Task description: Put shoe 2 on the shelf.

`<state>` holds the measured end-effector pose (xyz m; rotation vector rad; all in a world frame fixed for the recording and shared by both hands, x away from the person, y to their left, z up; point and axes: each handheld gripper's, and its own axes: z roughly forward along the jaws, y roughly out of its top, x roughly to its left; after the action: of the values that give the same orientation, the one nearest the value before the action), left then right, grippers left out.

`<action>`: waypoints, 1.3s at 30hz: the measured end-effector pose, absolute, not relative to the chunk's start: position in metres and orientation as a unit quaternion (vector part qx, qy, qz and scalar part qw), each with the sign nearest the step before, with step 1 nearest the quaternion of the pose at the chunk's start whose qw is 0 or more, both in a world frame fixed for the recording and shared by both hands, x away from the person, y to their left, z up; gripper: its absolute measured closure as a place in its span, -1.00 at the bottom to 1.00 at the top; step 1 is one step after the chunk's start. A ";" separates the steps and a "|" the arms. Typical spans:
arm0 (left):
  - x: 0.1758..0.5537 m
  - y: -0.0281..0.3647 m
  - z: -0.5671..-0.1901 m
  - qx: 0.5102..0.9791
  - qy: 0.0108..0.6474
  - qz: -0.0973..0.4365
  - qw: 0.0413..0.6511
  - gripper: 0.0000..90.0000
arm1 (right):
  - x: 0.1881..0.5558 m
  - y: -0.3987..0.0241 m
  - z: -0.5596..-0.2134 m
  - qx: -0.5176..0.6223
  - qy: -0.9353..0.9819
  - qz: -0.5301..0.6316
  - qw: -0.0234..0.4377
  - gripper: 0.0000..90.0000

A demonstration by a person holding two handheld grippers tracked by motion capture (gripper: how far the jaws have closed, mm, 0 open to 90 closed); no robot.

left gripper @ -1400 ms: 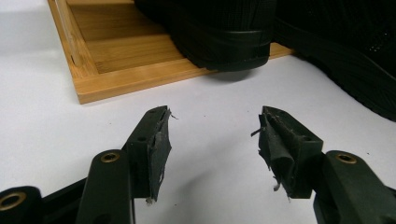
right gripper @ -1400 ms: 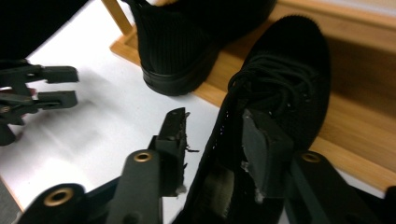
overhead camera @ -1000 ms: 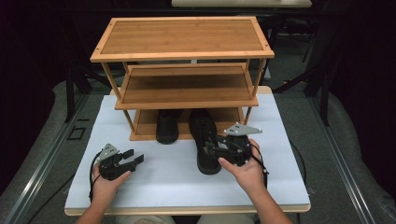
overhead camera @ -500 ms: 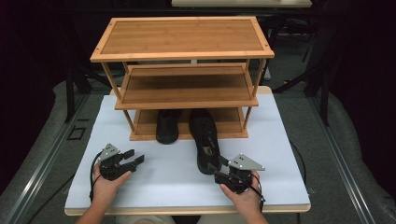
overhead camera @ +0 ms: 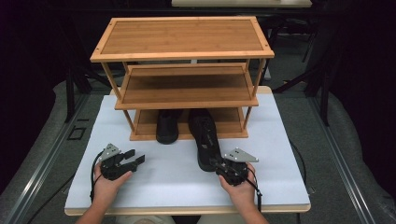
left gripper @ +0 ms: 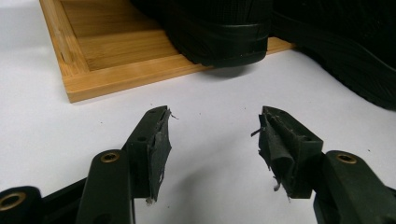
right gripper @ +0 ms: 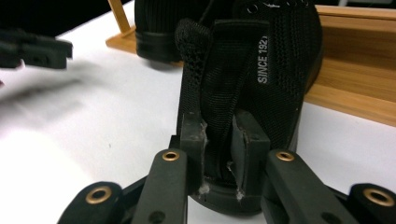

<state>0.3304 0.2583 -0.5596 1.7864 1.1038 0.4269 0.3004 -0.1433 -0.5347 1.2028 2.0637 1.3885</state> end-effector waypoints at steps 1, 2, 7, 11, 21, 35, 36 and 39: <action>0.331 0.257 -0.561 0.732 0.452 0.175 0.479 -0.04 | 0.308 -0.142 -0.533 0.430 0.731 0.497 0.185 0.72; 0.331 0.257 -0.561 0.732 0.453 0.174 0.478 -0.04 | 0.310 -0.141 -0.532 0.431 0.731 0.496 0.186 0.72; 0.334 0.254 -0.563 0.734 0.451 0.174 0.478 -0.04 | 0.332 -0.135 -0.528 0.427 0.728 0.500 0.193 0.74; 0.335 0.252 -0.563 0.735 0.449 0.173 0.478 -0.04 | 0.355 -0.133 -0.524 0.423 0.731 0.508 0.170 0.75; 0.340 0.242 -0.563 0.739 0.437 0.181 0.480 -0.04 | 0.394 -0.115 -0.519 0.403 0.748 0.491 0.191 0.76; 0.360 0.220 -0.556 0.746 0.415 0.201 0.481 0.00 | 0.415 -0.103 -0.523 0.442 0.717 0.507 0.184 0.49; 0.362 0.218 -0.557 0.740 0.417 0.202 0.487 0.00 | 0.413 -0.105 -0.522 0.444 0.712 0.511 0.185 0.44; 0.367 0.215 -0.557 0.748 0.418 0.205 0.473 0.11 | 0.406 -0.113 -0.520 0.444 0.704 0.526 0.176 0.38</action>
<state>0.3672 0.2154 -0.5568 1.8300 1.0230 0.5025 0.4059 -0.1132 -0.5199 1.2567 1.9932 1.4900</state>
